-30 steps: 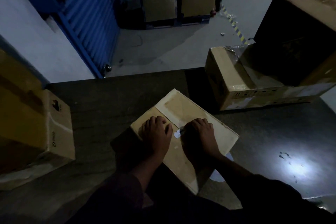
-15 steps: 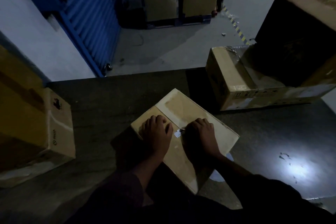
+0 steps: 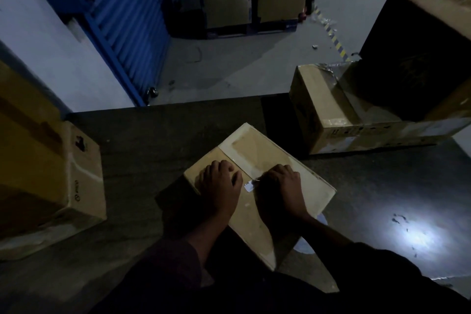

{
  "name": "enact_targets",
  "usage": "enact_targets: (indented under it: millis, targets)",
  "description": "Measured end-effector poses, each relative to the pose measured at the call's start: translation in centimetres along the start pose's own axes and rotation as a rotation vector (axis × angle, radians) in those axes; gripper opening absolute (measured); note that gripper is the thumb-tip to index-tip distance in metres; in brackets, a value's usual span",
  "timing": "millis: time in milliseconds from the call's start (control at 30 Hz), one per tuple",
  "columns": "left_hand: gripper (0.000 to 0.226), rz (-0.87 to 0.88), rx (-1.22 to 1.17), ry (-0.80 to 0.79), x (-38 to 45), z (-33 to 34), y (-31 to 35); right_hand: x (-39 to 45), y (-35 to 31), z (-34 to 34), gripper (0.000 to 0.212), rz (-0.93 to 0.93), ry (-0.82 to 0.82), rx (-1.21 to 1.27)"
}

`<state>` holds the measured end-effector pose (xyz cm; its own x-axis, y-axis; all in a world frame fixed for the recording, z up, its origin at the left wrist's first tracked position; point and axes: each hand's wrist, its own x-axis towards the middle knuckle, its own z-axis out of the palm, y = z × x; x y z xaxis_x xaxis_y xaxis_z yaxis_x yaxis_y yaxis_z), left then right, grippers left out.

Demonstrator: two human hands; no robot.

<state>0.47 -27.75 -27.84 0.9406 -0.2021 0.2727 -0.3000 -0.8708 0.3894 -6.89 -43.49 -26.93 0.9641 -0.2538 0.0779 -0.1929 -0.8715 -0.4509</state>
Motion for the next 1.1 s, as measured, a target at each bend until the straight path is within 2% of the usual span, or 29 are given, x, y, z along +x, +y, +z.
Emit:
enact_targets:
  millis: [267, 400, 433, 533, 633, 800, 933, 1033, 1100]
  targets:
    - [0.019, 0.007, 0.010, -0.002, 0.1, 0.1, -0.1, -0.4, 0.1, -0.1, 0.018, -0.012, 0.029, 0.083]
    - [0.017, 0.005, -0.017, -0.012, 0.1, 0.3, -0.2, -0.6, -0.2, -0.4, 0.050, 0.040, 0.041, 0.177]
    - [0.017, -0.001, -0.024, -0.008, 0.1, 0.3, -0.2, -0.6, -0.3, -0.5, 0.051, 0.039, 0.040, 0.164]
    - [0.017, -0.006, -0.029, -0.010, 0.1, 0.3, -0.2, -0.4, -0.4, -0.5, 0.029, -0.024, 0.015, 0.036]
    - [0.017, 0.000, -0.031, -0.004, 0.0, 0.1, -0.1, -0.7, -0.8, -0.7, 0.013, -0.011, 0.047, 0.071]
    - [0.018, 0.009, -0.031, 0.008, 0.0, -0.2, -0.1, -1.4, -1.9, -1.2, 0.003, 0.031, 0.050, 0.104]
    - [0.019, -0.007, -0.034, 0.006, -0.1, -0.1, -0.1, -1.3, -0.5, -0.5, 0.014, 0.014, 0.008, 0.138]
    - [0.018, -0.009, -0.040, -0.002, 0.0, -0.1, -0.1, -1.2, -0.6, -0.7, 0.040, 0.018, -0.010, 0.248]
    - [0.018, -0.010, -0.044, -0.011, 0.0, -0.1, -0.1, -1.2, -0.6, -0.7, 0.039, 0.031, -0.003, 0.239]
